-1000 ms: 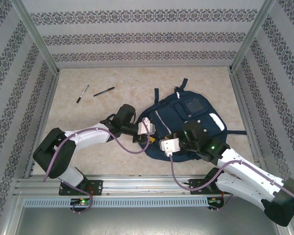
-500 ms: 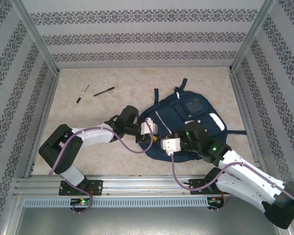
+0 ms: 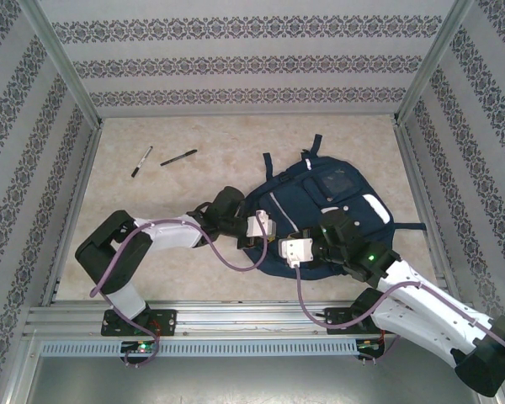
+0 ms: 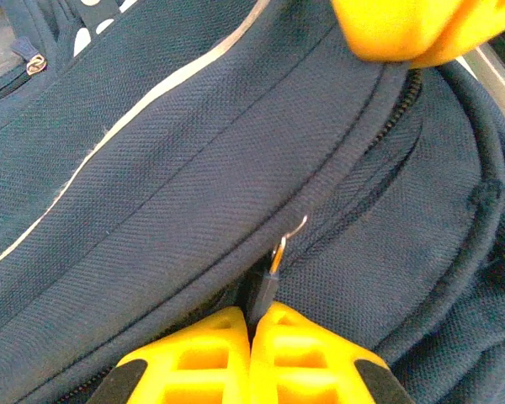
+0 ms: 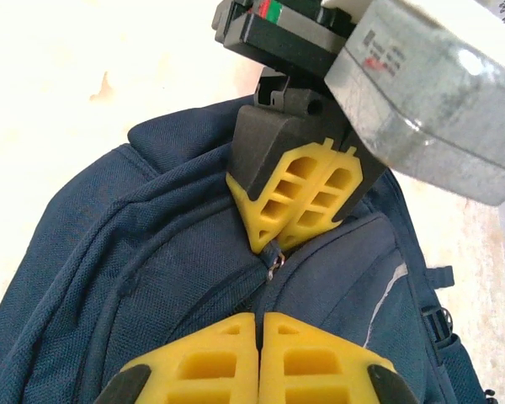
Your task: Pack the student bag
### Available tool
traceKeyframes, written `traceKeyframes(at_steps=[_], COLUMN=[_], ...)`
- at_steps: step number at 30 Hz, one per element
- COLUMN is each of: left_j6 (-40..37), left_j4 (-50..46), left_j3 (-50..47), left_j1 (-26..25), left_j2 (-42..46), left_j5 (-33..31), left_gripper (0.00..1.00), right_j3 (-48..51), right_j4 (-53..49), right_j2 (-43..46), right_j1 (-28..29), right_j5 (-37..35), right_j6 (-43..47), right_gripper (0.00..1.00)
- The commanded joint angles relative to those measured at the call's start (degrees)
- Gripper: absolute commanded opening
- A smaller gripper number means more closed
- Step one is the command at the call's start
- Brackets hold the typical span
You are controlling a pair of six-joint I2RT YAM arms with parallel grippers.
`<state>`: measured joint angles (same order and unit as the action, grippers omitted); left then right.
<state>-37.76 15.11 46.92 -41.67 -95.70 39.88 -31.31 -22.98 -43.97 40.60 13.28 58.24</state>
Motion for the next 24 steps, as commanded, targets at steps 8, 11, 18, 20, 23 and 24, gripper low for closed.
traceKeyframes(at_steps=[8, 11, 18, 20, 23, 24], left_j6=[0.7, 1.6, 1.1, 1.1, 1.6, 2.2], left_j4=[-1.4, 1.6, 1.1, 1.1, 0.9, 0.7], left_j3=[-0.8, -2.6, -3.3, -3.5, -3.6, -3.4], left_j1=[-1.0, -1.0, -1.0, -1.0, -1.0, -1.0], left_j2=[6.5, 6.3, 6.8, 7.2, 7.6, 7.7], left_j5=[5.1, 5.3, 4.2, 3.8, 2.7, 1.8], left_gripper=[0.0, 0.0, 0.0, 0.0, 0.0, 0.0], right_j3=[2.5, 1.6, 2.3, 2.6, 2.5, 2.5], right_j4=[8.4, 8.9, 6.8, 6.7, 6.6, 6.6], right_j2=[-2.0, -4.3, -6.9, -7.6, -8.1, -8.1], right_j1=[-1.4, -1.4, -1.4, -1.2, -0.6, -0.5], right_j5=[2.5, -5.2, -12.2, -12.2, -12.5, -12.5], right_j6=[-18.6, -20.0, -19.6, -20.0, -20.4, -20.3], right_gripper=[0.51, 0.51, 0.47, 0.44, 0.26, 0.2])
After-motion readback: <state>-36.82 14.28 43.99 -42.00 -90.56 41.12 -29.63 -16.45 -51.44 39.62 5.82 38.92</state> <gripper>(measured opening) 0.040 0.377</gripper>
